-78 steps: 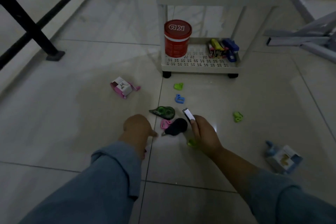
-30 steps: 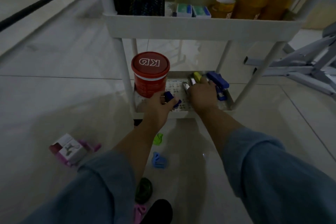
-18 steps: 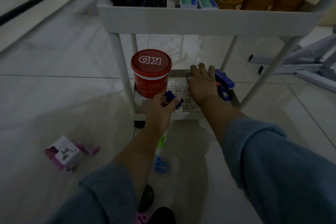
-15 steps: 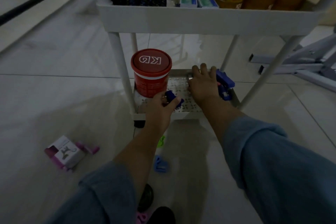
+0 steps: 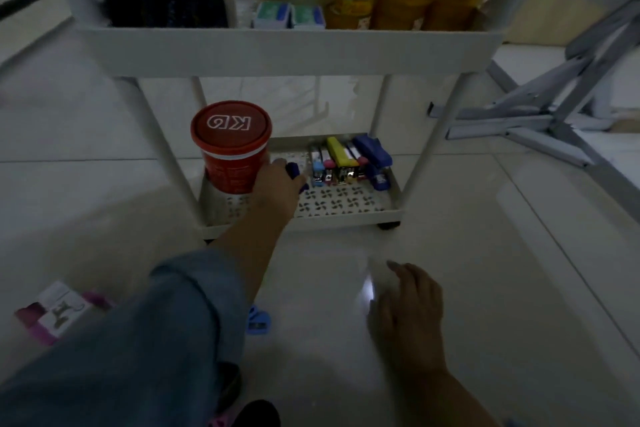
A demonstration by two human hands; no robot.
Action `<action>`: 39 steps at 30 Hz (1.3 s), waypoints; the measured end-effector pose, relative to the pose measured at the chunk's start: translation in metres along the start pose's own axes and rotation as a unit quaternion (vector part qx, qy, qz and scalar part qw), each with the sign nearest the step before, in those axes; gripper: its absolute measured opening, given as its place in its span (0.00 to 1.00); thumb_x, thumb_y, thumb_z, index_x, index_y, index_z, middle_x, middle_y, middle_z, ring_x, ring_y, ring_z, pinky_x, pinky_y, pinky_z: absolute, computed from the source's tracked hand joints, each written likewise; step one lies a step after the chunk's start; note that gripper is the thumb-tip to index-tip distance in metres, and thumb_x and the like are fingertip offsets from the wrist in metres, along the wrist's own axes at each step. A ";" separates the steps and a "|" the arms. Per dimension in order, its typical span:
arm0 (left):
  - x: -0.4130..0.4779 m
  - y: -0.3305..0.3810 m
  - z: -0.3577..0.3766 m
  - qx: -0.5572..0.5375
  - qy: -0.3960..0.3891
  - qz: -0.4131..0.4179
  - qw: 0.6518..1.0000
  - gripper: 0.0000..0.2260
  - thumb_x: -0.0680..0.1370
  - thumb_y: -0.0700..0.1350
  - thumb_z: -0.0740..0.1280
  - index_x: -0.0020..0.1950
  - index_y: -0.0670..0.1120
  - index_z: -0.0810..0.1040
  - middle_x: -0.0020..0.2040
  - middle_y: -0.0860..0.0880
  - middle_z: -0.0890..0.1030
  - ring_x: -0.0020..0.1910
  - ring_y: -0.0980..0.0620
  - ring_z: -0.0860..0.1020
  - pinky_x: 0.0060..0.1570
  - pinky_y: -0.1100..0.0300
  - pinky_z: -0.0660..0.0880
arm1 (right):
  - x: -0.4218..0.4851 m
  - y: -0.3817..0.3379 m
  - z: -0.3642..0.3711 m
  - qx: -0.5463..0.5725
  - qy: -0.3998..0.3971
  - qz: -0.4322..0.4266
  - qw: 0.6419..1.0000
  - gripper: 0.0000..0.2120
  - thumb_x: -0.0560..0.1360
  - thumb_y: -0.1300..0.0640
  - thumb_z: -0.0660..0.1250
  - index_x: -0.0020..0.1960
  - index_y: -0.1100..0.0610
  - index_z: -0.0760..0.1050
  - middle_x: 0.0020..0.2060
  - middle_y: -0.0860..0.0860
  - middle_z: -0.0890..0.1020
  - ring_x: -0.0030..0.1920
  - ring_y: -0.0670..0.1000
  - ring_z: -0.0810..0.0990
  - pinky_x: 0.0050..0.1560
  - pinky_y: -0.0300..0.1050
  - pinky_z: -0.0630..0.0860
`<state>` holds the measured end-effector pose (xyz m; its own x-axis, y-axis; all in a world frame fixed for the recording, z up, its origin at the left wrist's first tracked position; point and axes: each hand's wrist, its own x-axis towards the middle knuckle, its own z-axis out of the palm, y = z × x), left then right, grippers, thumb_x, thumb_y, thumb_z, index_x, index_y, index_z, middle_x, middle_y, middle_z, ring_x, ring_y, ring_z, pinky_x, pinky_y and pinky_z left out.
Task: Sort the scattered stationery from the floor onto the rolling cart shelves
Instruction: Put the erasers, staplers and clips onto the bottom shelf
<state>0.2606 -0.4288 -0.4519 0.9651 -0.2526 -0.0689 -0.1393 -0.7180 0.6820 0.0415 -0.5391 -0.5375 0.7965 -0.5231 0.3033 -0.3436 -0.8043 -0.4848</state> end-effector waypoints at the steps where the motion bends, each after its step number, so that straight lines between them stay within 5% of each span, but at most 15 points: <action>1: 0.006 0.003 0.003 0.029 0.005 -0.009 1.000 0.21 0.79 0.47 0.63 0.67 0.36 0.68 0.64 0.36 0.73 0.61 0.38 0.73 0.59 0.49 0.71 | -0.002 0.002 0.003 -0.027 -0.020 0.012 0.999 0.21 0.72 0.50 0.58 0.64 0.51 0.68 0.58 0.54 0.76 0.59 0.56 0.71 0.59 0.47 0.62; 5: 0.009 0.008 0.009 0.065 0.007 -0.031 0.997 0.26 0.79 0.52 0.63 0.70 0.37 0.65 0.66 0.37 0.72 0.64 0.38 0.71 0.59 0.49 0.70 | 0.002 -0.003 0.012 -0.135 -0.093 0.041 0.986 0.23 0.74 0.45 0.52 0.64 0.51 0.72 0.59 0.51 0.78 0.59 0.55 0.76 0.59 0.51 0.63; 9: -0.019 -0.005 0.011 0.141 0.035 0.105 0.984 0.16 0.80 0.43 0.60 0.67 0.39 0.71 0.63 0.40 0.74 0.62 0.42 0.73 0.59 0.52 0.70 | 0.001 -0.001 0.019 -0.184 -0.097 0.006 0.978 0.21 0.74 0.45 0.52 0.60 0.51 0.76 0.55 0.49 0.80 0.56 0.55 0.75 0.57 0.52 0.60; 11: -0.028 -0.011 0.018 0.242 -0.008 0.138 0.960 0.18 0.82 0.40 0.55 0.72 0.40 0.66 0.71 0.41 0.68 0.68 0.45 0.69 0.63 0.54 0.70 | 0.000 0.000 0.020 -0.189 -0.091 0.002 0.978 0.21 0.75 0.44 0.51 0.59 0.51 0.75 0.55 0.49 0.79 0.55 0.55 0.75 0.57 0.52 0.60; 14: -0.029 -0.012 0.023 0.314 -0.042 0.121 0.941 0.23 0.83 0.40 0.52 0.77 0.45 0.51 0.78 0.44 0.52 0.74 0.46 0.60 0.67 0.54 0.66 | 0.000 -0.001 0.020 -0.185 -0.069 -0.005 0.980 0.21 0.75 0.44 0.51 0.58 0.51 0.75 0.54 0.49 0.79 0.55 0.55 0.75 0.58 0.52 0.60; 23: -0.006 -0.001 0.018 0.418 -0.058 0.089 0.902 0.24 0.82 0.42 0.52 0.77 0.44 0.49 0.76 0.37 0.54 0.75 0.39 0.56 0.71 0.49 0.58 | 0.000 -0.001 0.020 -0.178 -0.073 -0.001 0.981 0.22 0.74 0.42 0.52 0.59 0.51 0.74 0.54 0.49 0.79 0.55 0.56 0.76 0.58 0.54 0.61; 31: 0.028 0.011 0.018 0.393 -0.101 0.006 0.914 0.24 0.82 0.44 0.54 0.76 0.38 0.55 0.76 0.35 0.48 0.75 0.37 0.52 0.73 0.47 0.54 | 0.000 -0.002 0.020 -0.164 -0.074 0.005 0.984 0.20 0.75 0.44 0.52 0.58 0.52 0.75 0.55 0.50 0.78 0.56 0.56 0.74 0.57 0.55 0.67; 36: 0.023 0.016 0.010 0.329 -0.087 0.035 0.940 0.27 0.81 0.40 0.53 0.76 0.34 0.43 0.77 0.37 0.44 0.77 0.41 0.47 0.74 0.51 0.51 | 0.000 -0.005 0.015 -0.154 -0.080 -0.006 0.985 0.19 0.76 0.46 0.52 0.57 0.52 0.75 0.54 0.51 0.79 0.52 0.56 0.76 0.50 0.54 0.75; 39: 0.001 0.018 -0.001 0.250 -0.103 0.065 0.961 0.27 0.81 0.37 0.53 0.77 0.37 0.45 0.78 0.41 0.45 0.77 0.45 0.47 0.74 0.55 0.50 | 0.001 -0.005 0.013 -0.141 -0.089 -0.010 0.986 0.19 0.76 0.47 0.52 0.56 0.54 0.76 0.54 0.53 0.79 0.51 0.57 0.78 0.51 0.54 0.75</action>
<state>0.2594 -0.4406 -0.4390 0.8756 -0.4466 -0.1840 -0.3939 -0.8807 0.2631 0.0504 -0.5318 -0.5449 0.8706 -0.4683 0.1507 -0.4312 -0.8739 -0.2243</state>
